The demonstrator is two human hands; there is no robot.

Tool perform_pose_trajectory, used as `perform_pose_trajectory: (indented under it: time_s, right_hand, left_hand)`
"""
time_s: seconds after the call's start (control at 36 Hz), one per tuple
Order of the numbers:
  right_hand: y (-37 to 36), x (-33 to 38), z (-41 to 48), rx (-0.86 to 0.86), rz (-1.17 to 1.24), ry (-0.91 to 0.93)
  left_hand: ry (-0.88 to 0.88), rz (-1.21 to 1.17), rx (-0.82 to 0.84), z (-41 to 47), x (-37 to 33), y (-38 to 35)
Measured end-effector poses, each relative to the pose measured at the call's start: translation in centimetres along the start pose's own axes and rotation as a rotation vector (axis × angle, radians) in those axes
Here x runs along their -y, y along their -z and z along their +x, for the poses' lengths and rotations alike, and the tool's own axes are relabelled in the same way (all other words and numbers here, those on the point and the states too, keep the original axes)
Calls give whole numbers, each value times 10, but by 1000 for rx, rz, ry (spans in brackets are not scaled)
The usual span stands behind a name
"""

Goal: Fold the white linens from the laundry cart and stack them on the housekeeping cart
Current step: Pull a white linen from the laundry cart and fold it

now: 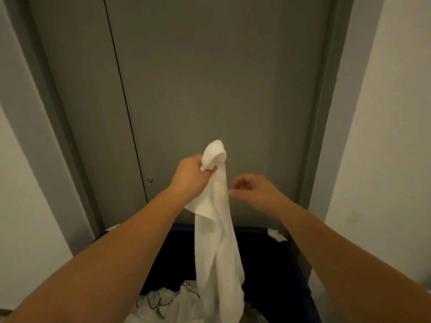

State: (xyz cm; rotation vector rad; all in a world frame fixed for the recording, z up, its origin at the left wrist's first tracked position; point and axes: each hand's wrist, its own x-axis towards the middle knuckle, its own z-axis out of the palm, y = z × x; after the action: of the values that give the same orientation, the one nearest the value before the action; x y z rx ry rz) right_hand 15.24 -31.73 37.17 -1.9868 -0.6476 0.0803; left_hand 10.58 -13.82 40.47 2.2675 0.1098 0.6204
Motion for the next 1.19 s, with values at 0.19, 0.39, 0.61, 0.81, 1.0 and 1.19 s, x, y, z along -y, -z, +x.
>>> perform_pose_trajectory:
  time_s: [0.19, 0.39, 0.61, 0.81, 1.0, 1.19]
  right_hand:
    - [-49, -54, 7, 230, -48, -156]
    - [-70, -75, 11, 375, 20, -210]
    - [-81, -116, -13, 564, -117, -328]
    - [-68, -129, -19, 236, 74, -377]
    - [11, -81, -4, 82, 112, -310]
    - [49, -26, 20, 45, -112, -274]
  left_hand:
    - [10, 4, -53, 8, -7, 18]
    - [77, 69, -176, 6, 9, 33]
    - [125, 49, -316, 12, 20, 42]
    - [157, 120, -308, 11, 29, 40]
    - [304, 277, -247, -1, 63, 43]
    - [284, 371, -95, -11, 70, 31]
